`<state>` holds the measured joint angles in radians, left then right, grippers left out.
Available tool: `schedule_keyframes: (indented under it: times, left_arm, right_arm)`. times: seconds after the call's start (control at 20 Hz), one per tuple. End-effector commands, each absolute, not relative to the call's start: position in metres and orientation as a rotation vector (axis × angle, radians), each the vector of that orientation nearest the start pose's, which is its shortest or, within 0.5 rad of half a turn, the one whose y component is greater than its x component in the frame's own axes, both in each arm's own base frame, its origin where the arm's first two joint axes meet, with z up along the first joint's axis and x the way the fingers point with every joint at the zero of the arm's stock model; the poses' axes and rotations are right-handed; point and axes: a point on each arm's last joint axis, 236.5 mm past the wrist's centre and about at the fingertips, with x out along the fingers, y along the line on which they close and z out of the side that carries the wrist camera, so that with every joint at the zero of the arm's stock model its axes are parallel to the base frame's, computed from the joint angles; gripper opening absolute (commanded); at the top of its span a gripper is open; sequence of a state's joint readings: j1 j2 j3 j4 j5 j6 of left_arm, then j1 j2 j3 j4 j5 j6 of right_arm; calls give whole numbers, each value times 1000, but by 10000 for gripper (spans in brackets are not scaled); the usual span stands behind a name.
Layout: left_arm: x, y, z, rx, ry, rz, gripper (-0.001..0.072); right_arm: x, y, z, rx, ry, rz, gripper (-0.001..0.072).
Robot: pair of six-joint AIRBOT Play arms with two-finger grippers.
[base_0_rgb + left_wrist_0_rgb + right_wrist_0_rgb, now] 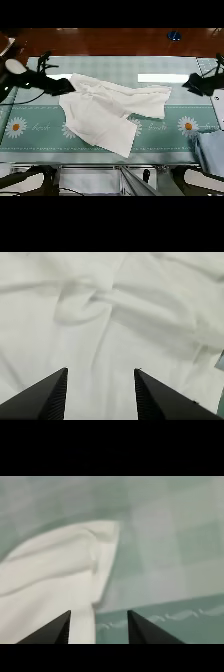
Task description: Fold the shirts.
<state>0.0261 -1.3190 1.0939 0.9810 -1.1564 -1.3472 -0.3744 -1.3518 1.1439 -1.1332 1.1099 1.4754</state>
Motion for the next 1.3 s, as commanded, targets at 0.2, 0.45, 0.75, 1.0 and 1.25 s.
schedule_keyframes:
  times: [0.2, 0.45, 0.75, 1.0, 1.25]
  left_arm:
    - [199, -135, -53, -681, 1548, -443, 507]
    - [165, -183, -75, -898, 1595, -463, 507]
    - [163, -212, -97, -848, 1582, -413, 507]
    - [192, -232, -103, -868, 1495, -373, 501]
    - [221, -250, -74, -804, 1408, -507, 21]
  right_arm:
    - [299, -16, -46, 735, 1222, -18, 409]
    - [292, -4, -43, 751, 1235, 28, 408]
    - [293, -5, -43, 749, 1228, 23, 409]
    - [307, 0, -52, 839, 1212, 26, 408]
    - [323, 8, -84, 965, 1276, 37, 408]
